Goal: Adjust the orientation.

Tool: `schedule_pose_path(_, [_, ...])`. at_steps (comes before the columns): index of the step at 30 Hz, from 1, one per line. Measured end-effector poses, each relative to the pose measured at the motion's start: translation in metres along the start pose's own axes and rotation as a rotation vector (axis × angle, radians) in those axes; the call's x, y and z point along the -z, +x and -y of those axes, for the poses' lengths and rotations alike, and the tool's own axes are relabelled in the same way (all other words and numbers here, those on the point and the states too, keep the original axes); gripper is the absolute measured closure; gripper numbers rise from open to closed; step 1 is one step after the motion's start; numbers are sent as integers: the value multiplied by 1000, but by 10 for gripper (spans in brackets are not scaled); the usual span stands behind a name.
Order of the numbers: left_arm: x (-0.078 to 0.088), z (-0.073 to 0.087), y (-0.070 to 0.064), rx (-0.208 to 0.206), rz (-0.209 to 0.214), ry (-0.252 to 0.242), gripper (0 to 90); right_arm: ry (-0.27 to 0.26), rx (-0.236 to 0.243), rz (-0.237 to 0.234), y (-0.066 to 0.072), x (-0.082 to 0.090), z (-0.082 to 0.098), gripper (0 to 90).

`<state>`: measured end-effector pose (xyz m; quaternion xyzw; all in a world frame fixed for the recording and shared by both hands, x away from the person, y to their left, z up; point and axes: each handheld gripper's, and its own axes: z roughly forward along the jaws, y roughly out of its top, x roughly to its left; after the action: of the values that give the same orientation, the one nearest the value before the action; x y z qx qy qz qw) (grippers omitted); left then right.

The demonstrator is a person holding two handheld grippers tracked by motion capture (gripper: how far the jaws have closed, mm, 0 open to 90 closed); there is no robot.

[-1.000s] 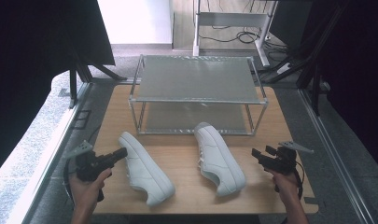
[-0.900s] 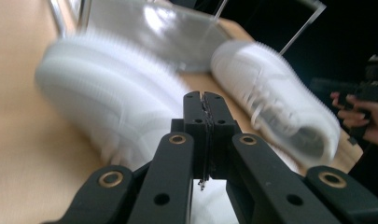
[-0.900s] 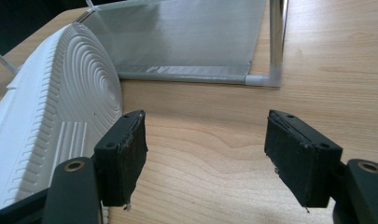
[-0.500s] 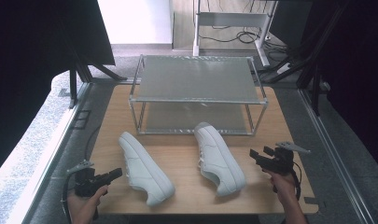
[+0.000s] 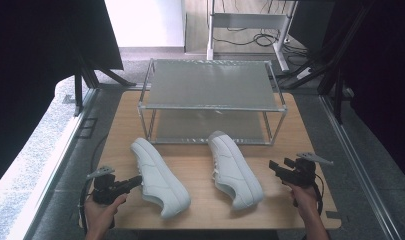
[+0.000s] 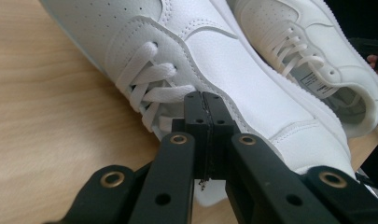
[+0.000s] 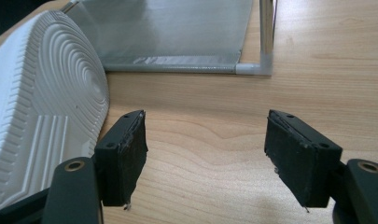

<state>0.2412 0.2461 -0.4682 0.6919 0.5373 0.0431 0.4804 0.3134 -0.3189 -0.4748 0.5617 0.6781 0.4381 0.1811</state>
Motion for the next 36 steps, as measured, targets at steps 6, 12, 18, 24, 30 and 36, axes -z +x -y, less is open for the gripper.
schedule_pose_path(6, [-19,-24,-12,-29,47,30,897,5,3,13,-1,-1,0,297])
schedule_pose_path(12, [-59,-60,-33,-74,84,33,891,13,-13,22,-5,0,1,297])
schedule_pose_path(18, [-86,-77,-42,-79,81,85,887,19,-15,24,-7,0,3,297])
schedule_pose_path(24, [-84,-82,-57,-119,85,61,889,27,-23,34,-8,0,3,295])
schedule_pose_path(30, [-77,-70,-78,-160,125,42,891,29,-30,36,-8,0,4,296])
schedule_pose_path(36, [-95,-47,-88,-176,137,122,893,36,-35,57,-7,-1,5,280])
